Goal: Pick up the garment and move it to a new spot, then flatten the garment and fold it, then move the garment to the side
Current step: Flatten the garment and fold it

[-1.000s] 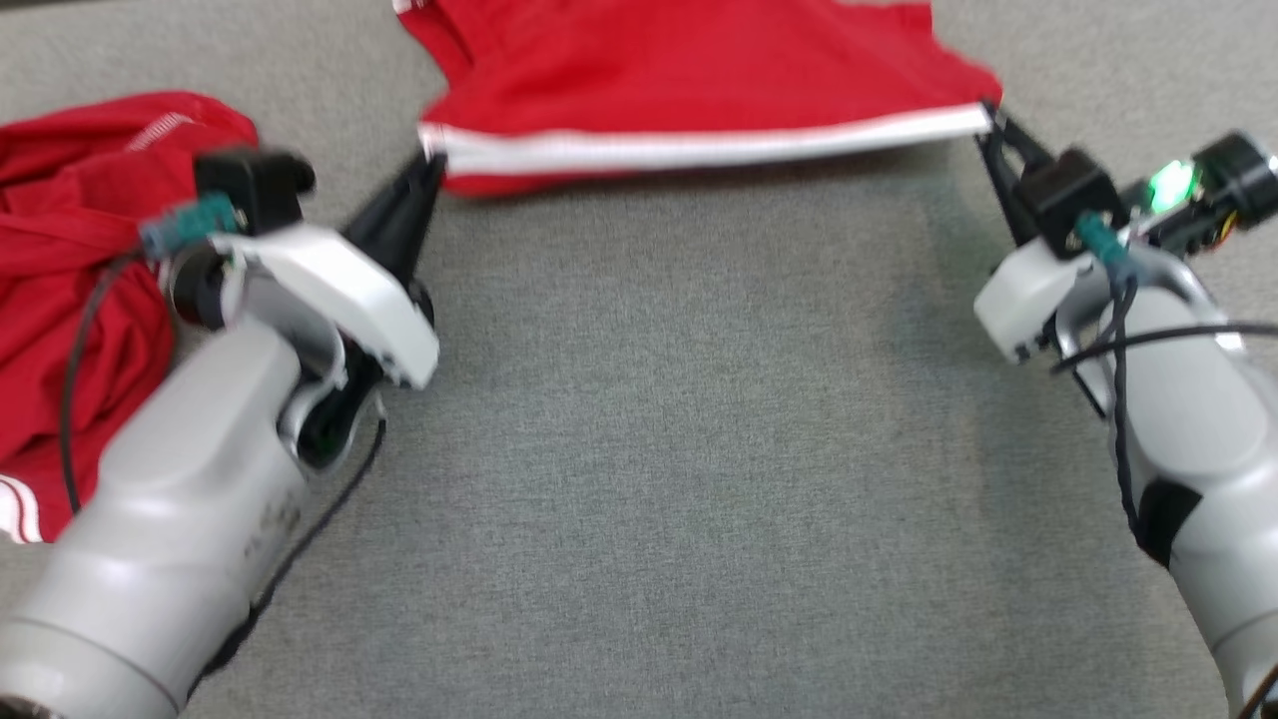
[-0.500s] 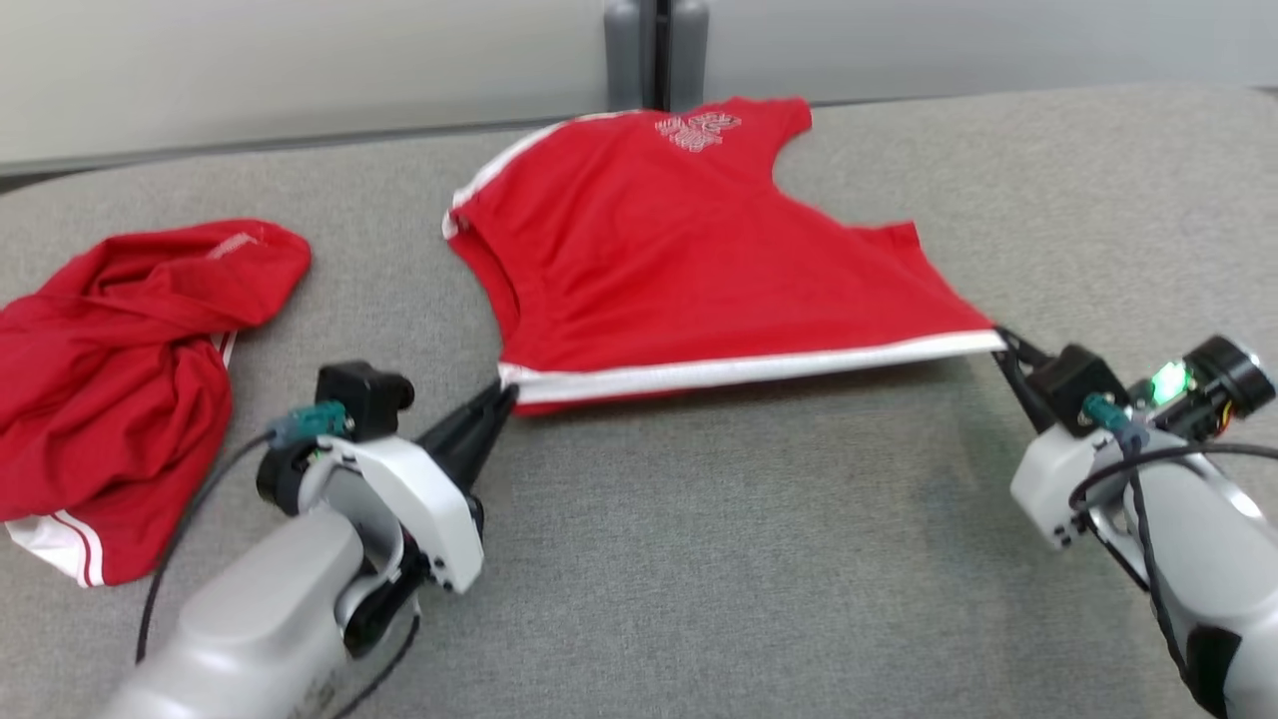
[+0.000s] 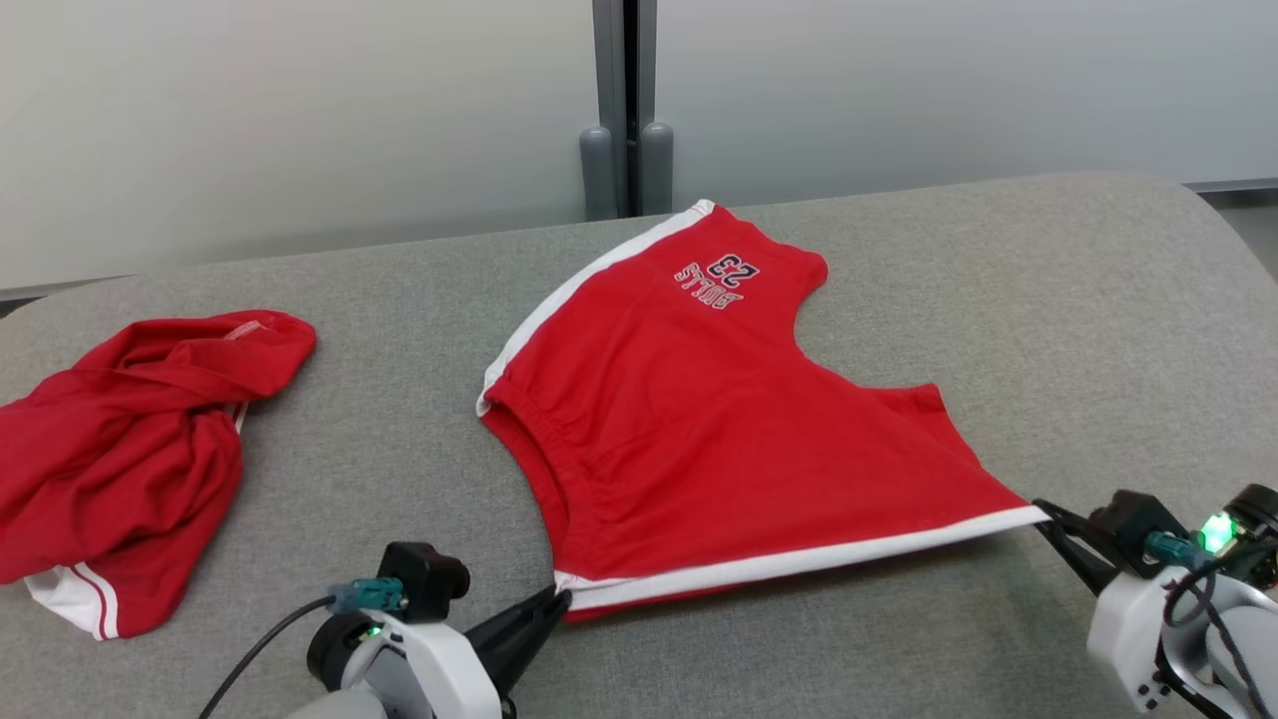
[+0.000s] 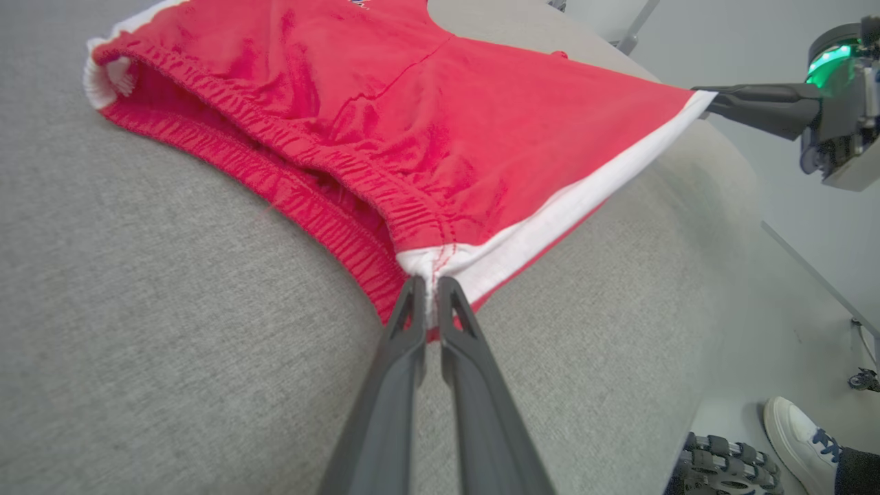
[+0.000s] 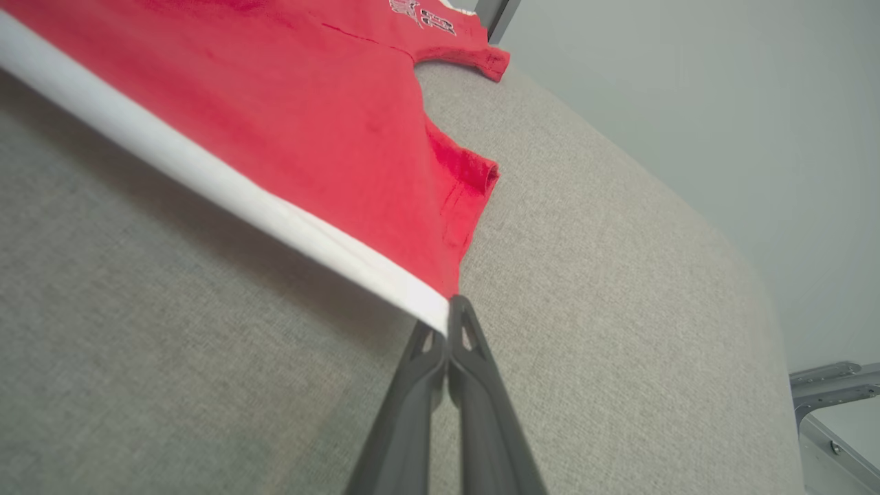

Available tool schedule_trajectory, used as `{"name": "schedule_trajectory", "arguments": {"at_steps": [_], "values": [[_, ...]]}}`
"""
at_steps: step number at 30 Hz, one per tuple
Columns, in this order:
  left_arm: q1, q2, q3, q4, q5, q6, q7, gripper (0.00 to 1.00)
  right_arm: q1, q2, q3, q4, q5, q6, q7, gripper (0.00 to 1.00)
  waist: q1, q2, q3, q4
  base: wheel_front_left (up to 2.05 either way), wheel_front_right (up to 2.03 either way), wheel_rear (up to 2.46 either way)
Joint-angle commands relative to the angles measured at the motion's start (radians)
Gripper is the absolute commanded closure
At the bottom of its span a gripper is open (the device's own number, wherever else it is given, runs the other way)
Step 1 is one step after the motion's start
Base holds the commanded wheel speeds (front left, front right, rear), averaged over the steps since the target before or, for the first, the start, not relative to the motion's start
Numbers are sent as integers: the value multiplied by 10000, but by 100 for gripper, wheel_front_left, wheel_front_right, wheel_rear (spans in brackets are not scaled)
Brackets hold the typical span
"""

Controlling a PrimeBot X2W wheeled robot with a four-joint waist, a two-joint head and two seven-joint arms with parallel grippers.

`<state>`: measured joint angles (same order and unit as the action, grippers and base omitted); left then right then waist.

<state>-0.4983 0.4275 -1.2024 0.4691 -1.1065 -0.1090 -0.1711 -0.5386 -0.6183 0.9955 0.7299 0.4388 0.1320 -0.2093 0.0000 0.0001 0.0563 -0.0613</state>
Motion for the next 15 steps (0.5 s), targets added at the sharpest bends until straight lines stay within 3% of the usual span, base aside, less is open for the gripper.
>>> {"name": "schedule_trajectory", "arguments": {"at_steps": [1, 9, 15], "values": [[215, 216, -21, -242, -43, 135, 86, 100, 163, -481, 301, -349, 376, -24, 151, 100, 0, -1, -65, -51, 0, 0, 0], [1167, 937, -400, -2281, -155, 671, 1002, 100, 470, -2797, 1988, -3015, 1915, -26, 841, 100, 0, -1, -284, -143, 0, 0, 0], [1295, 1386, -394, -3522, 69, 1130, 1367, 100, 47, -4108, 2118, -4414, 2322, -26, 1322, 100, 0, -1, -337, -38, 0, 0, 0]]}}
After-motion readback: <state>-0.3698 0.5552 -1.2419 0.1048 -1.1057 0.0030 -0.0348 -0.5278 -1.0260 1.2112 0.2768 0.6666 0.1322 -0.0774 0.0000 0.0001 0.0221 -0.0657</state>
